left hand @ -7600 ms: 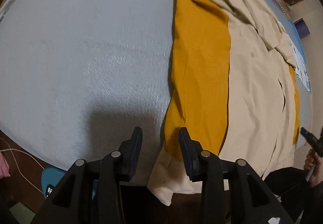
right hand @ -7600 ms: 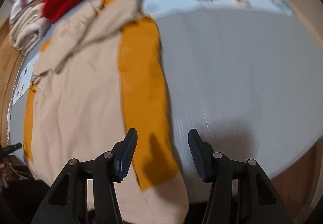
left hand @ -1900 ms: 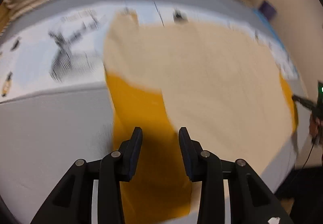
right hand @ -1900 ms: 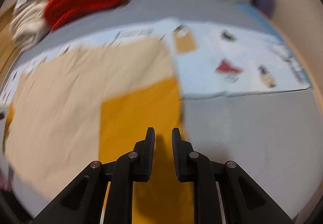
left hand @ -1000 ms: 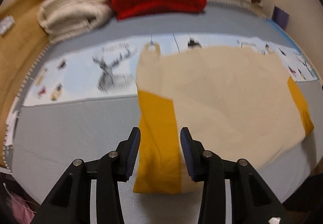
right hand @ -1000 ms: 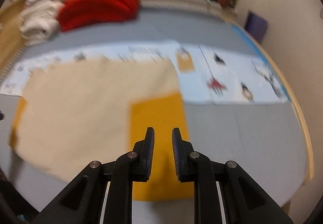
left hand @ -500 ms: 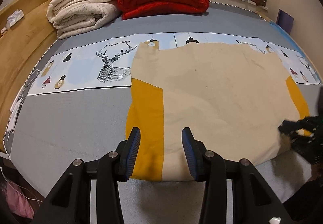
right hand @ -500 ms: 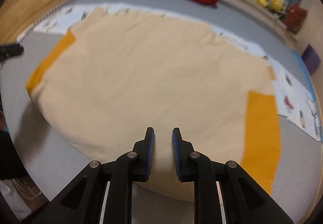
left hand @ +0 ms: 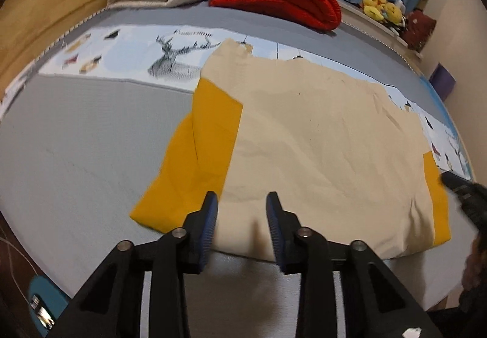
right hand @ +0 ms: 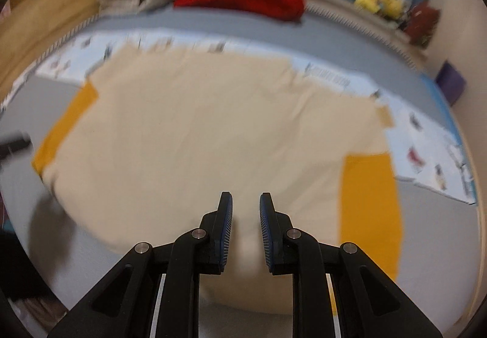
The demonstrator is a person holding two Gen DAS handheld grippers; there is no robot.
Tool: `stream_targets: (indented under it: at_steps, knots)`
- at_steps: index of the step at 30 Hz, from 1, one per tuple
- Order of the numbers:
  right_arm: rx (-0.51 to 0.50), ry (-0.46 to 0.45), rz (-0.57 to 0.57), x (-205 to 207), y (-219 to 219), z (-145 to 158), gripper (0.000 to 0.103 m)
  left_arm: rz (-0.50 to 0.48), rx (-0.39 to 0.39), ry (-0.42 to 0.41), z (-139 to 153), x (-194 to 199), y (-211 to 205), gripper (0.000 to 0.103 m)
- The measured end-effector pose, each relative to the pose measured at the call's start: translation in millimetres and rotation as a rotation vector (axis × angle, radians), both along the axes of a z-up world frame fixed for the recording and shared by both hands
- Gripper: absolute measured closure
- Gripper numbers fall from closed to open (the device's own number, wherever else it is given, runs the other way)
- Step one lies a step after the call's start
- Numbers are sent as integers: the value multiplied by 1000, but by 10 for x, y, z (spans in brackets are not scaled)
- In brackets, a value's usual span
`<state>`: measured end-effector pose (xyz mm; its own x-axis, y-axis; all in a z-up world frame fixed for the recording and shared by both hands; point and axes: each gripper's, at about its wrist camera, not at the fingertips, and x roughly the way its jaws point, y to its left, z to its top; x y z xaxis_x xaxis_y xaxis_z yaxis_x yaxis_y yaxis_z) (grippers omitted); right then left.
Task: Fold large clothes
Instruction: 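Open both tools and withdraw above the folded jacket, then grasp the yellow corner of the folded jacket with the left tool and lift it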
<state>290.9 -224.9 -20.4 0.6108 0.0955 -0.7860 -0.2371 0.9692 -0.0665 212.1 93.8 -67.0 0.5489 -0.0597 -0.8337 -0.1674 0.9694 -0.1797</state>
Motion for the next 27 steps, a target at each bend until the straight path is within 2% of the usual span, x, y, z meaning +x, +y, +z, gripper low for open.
stream_targets:
  at_steps: [2, 6, 13, 17, 22, 27]
  knots:
    - [22, -34, -30, -55, -66, 118, 83, 12, -14, 12, -101, -1, -4, 75]
    - [68, -19, -65, -58, -108, 158, 83, 19, -73, 31, -240, 61, 28, 75]
    - [-6, -26, -18, -33, 18, 30, 83, 77, -178, 84, -422, 135, 243, 71]
    - [-18, -21, -16, 28, 18, -23, 83, 107, -252, 123, -532, 119, 407, 71]
    - [18, -18, -31, 82, -40, 2, 83, 168, -346, 161, -650, 76, 649, 66]
    - [39, -14, -37, 93, -146, 35, 83, 248, -479, 194, -745, -33, 847, 66]
